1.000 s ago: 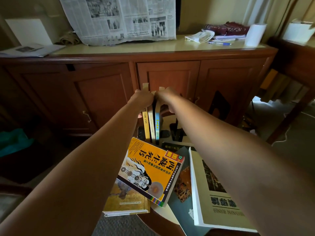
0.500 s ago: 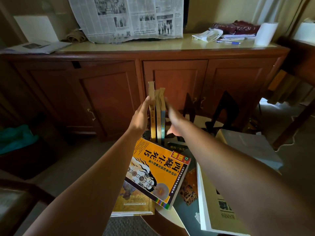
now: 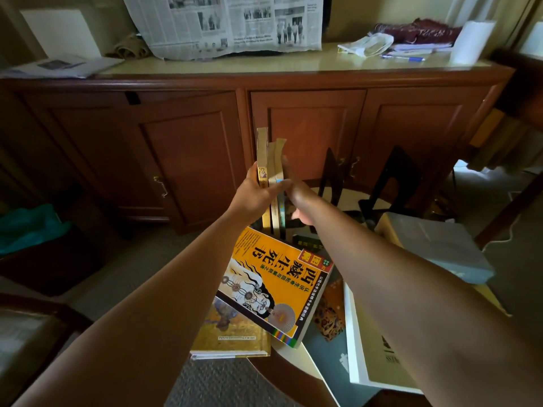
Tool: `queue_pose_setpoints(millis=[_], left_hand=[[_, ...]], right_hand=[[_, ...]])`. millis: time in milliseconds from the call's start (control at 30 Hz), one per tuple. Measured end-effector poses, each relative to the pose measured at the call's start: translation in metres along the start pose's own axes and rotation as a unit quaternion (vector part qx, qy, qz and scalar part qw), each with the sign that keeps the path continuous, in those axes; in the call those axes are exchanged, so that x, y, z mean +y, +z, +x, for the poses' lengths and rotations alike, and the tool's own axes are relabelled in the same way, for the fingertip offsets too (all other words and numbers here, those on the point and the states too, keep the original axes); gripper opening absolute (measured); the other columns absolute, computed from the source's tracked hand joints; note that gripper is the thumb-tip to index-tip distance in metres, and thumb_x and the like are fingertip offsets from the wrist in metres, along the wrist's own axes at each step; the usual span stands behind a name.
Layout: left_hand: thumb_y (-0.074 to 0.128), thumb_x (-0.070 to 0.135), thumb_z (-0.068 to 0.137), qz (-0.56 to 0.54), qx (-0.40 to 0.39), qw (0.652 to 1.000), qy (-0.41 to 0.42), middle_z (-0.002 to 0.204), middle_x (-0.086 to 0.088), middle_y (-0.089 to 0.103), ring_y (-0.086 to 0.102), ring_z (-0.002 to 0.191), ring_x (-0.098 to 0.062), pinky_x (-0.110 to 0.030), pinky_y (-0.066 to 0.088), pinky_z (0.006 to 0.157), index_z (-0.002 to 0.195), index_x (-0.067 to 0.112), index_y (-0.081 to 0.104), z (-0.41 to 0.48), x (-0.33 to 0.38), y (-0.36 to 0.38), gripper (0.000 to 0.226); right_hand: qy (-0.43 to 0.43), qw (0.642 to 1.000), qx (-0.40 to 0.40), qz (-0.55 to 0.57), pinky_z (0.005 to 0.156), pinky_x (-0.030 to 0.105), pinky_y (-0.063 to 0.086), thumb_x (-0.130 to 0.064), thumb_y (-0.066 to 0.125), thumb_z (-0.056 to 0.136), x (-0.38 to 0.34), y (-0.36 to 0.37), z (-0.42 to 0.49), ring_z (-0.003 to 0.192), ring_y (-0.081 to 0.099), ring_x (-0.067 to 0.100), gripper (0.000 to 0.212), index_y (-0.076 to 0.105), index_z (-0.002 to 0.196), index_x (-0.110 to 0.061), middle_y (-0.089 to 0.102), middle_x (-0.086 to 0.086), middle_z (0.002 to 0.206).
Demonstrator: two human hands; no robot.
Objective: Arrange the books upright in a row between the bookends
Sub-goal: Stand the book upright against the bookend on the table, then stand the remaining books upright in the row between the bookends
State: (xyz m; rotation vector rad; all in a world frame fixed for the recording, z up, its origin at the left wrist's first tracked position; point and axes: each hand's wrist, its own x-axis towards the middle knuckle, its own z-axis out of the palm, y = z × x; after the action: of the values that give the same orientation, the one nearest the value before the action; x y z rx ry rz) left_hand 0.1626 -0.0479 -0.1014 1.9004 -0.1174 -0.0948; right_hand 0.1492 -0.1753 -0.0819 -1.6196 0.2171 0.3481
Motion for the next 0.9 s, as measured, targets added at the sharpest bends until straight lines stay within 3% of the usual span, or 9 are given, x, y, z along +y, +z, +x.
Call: queue_pose_setpoints(millis=[67, 100, 233, 333, 467, 633, 700, 800, 900], left_hand=[[0.078, 0.049, 0.087, 0.033, 0.014, 0.999, -0.001, 0.118, 0.009, 0.07, 0.067, 0.109, -0.012, -0.033, 0.052, 0.097, 0.152, 0.021, 0.039, 0.0, 0.0, 0.005, 0.081], [0.074, 0.046, 0.091, 0.047, 0.031, 0.998, -0.002, 0.122, 0.006, 0.068, 0.064, 0.11, -0.012, -0.029, 0.048, 0.093, 0.157, 0.018, 0.034, -0.002, 0.001, 0.008, 0.082], [0.069, 0.047, 0.095, 0.054, 0.054, 0.997, -0.01, 0.132, 0.002, 0.065, 0.062, 0.111, -0.014, -0.027, 0.045, 0.086, 0.161, 0.016, 0.027, -0.003, 0.002, 0.013, 0.084], [0.069, 0.05, 0.094, 0.056, 0.054, 0.997, -0.025, 0.123, 0.002, 0.069, 0.067, 0.105, -0.016, -0.022, 0.047, 0.073, 0.159, 0.017, 0.029, -0.003, 0.004, 0.012, 0.084], [0.071, 0.042, 0.093, 0.069, 0.099, 0.992, -0.033, 0.096, 0.015, 0.063, 0.066, 0.091, -0.008, -0.021, 0.048, 0.065, 0.142, 0.017, 0.048, -0.006, 0.007, 0.012, 0.059], [0.076, 0.049, 0.067, 0.033, 0.184, 0.982, -0.008, 0.136, -0.006, 0.056, 0.061, 0.119, -0.024, -0.045, 0.056, 0.099, 0.151, 0.014, 0.036, -0.019, 0.02, 0.027, 0.099], [0.079, 0.032, 0.076, 0.035, 0.206, 0.978, 0.005, 0.145, -0.012, 0.047, 0.058, 0.122, -0.028, -0.044, 0.054, 0.099, 0.155, 0.01, 0.028, -0.024, 0.026, 0.035, 0.096], [0.075, 0.022, 0.082, 0.032, 0.218, 0.975, 0.008, 0.154, -0.014, 0.038, 0.054, 0.127, -0.03, -0.04, 0.053, 0.099, 0.159, 0.01, 0.019, -0.025, 0.03, 0.041, 0.096], [0.073, 0.019, 0.085, 0.017, 0.221, 0.975, 0.008, 0.154, -0.013, 0.038, 0.053, 0.122, -0.023, -0.03, 0.049, 0.091, 0.159, 0.009, 0.019, -0.027, 0.029, 0.044, 0.092]], right_hand=[[-0.041, 0.999, 0.012, 0.015, 0.087, 0.031, 0.048, -0.058, 0.026, 0.107, 0.002, -0.004, -0.004, 0.104, 0.062, 0.013, 0.042, 0.058, 0.116, -0.032, 0.063, -0.011, 0.106], [-0.051, 0.998, 0.021, 0.019, 0.09, 0.034, 0.047, -0.052, 0.03, 0.108, 0.005, -0.006, -0.003, 0.108, 0.061, 0.015, 0.034, 0.059, 0.114, -0.034, 0.062, -0.012, 0.104], [-0.047, 0.995, 0.063, -0.057, 0.105, 0.047, 0.045, -0.034, 0.048, 0.105, 0.028, -0.023, -0.015, 0.123, 0.057, 0.025, 0.024, 0.065, 0.12, -0.024, 0.066, -0.003, 0.121], [-0.07, 0.979, 0.094, -0.167, 0.098, 0.035, 0.045, -0.025, 0.052, 0.105, 0.04, -0.036, -0.05, 0.125, 0.057, 0.02, 0.036, 0.055, 0.14, -0.023, 0.06, -0.001, 0.139], [-0.131, 0.929, 0.163, -0.304, 0.092, 0.024, 0.036, -0.031, 0.058, 0.102, 0.066, -0.048, -0.11, 0.129, 0.053, 0.014, 0.044, 0.05, 0.144, -0.023, 0.056, -0.004, 0.143], [-0.155, 0.856, 0.244, -0.428, 0.107, 0.037, 0.043, -0.042, 0.063, 0.097, 0.097, -0.058, -0.162, 0.133, 0.049, 0.021, 0.047, 0.055, 0.137, -0.019, 0.058, 0.002, 0.136], [-0.114, 0.833, 0.23, -0.49, 0.107, 0.041, 0.042, -0.058, 0.061, 0.093, 0.105, -0.063, -0.18, 0.135, 0.045, 0.023, 0.061, 0.051, 0.14, -0.021, 0.053, 0.003, 0.141], [-0.063, 0.84, 0.2, -0.501, 0.114, 0.045, 0.04, -0.076, 0.054, 0.086, 0.123, -0.078, -0.194, 0.138, 0.044, 0.023, 0.079, 0.047, 0.144, -0.023, 0.05, 0.001, 0.146], [-0.065, 0.801, 0.288, -0.521, 0.111, 0.049, 0.043, -0.073, 0.05, 0.089, 0.135, -0.105, -0.194, 0.134, 0.047, 0.027, 0.075, 0.051, 0.139, -0.018, 0.055, 0.007, 0.14]])
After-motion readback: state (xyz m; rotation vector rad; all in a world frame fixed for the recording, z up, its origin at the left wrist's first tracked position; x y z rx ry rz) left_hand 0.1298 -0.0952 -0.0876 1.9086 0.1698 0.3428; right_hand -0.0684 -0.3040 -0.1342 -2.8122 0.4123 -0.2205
